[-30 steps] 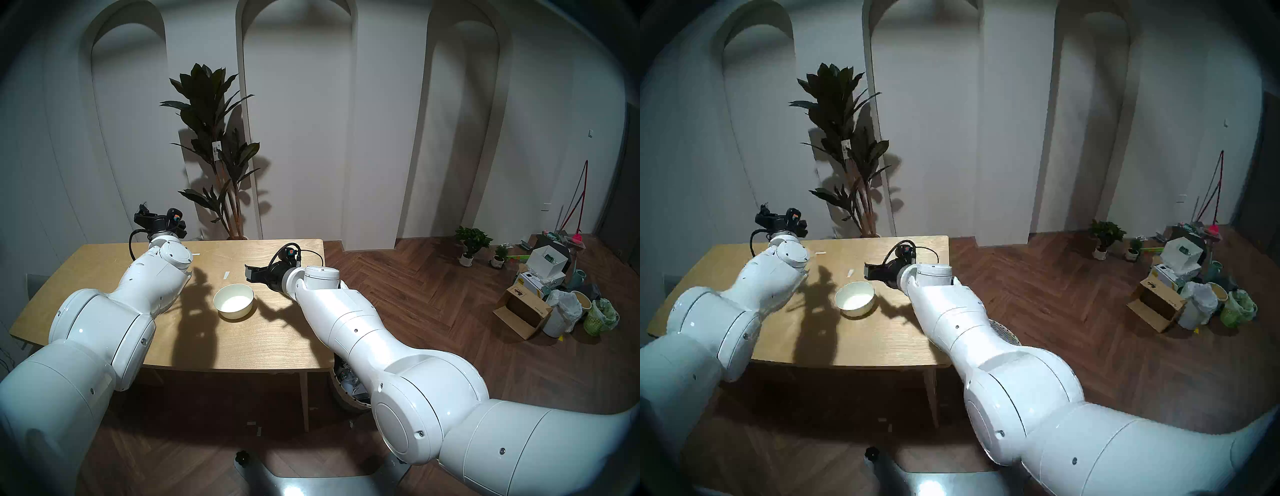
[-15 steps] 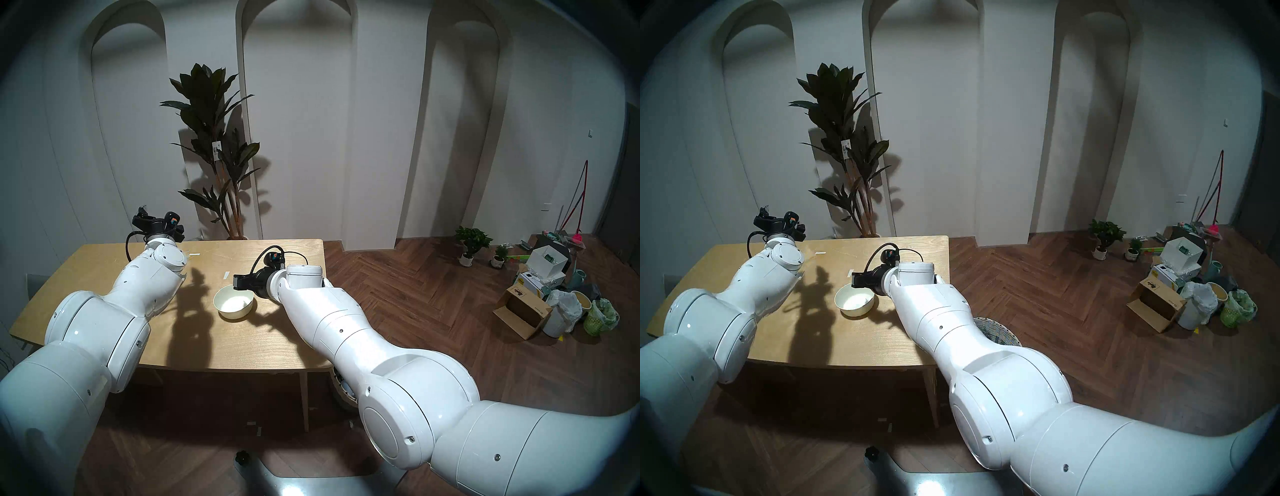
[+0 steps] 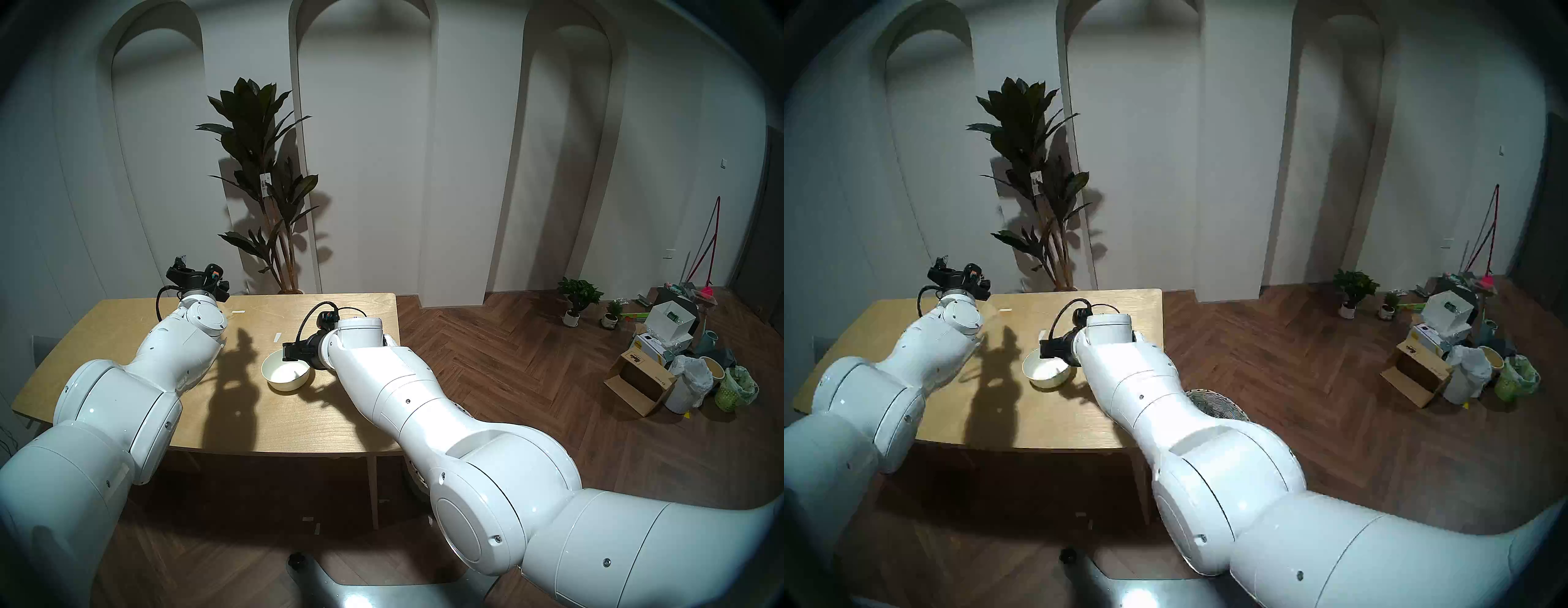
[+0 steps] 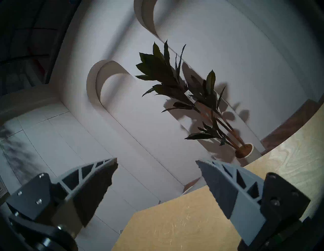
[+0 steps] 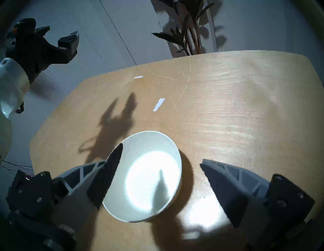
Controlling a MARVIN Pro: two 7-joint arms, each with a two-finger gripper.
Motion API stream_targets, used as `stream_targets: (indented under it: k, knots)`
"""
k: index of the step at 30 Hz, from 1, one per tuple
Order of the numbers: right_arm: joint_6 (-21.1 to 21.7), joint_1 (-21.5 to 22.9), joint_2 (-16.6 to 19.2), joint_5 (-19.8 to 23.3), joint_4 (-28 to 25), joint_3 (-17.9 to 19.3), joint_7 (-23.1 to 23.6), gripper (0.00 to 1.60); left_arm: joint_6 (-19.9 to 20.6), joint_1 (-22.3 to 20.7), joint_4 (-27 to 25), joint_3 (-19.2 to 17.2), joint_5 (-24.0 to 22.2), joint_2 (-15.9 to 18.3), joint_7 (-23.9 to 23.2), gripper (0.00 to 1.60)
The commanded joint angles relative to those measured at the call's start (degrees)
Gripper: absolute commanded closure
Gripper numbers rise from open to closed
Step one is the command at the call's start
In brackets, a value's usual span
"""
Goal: Load the items into the basket from the rear
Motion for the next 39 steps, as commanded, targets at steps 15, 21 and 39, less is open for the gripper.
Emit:
stream_targets:
  k: [15,21,39]
  knots:
    - [11.21,2.29,-1.27,1.3,-0.87,-0.9,-7.82,0.0,-1.63,-0.66,-2.43,0.1,-0.19,1.02,-5.22,0.0]
    - [14.53,2.94,-1.27,2.29,-1.25,-1.7,-9.24,0.0,-1.97,-0.37,-2.8,0.05,-0.22,1.42,-6.91,0.0]
    - [22.06,2.31,-1.27,7.2,-1.21,-4.37,-11.19,0.0,-3.06,0.65,-4.16,-0.71,-0.61,2.67,-12.1,0.0]
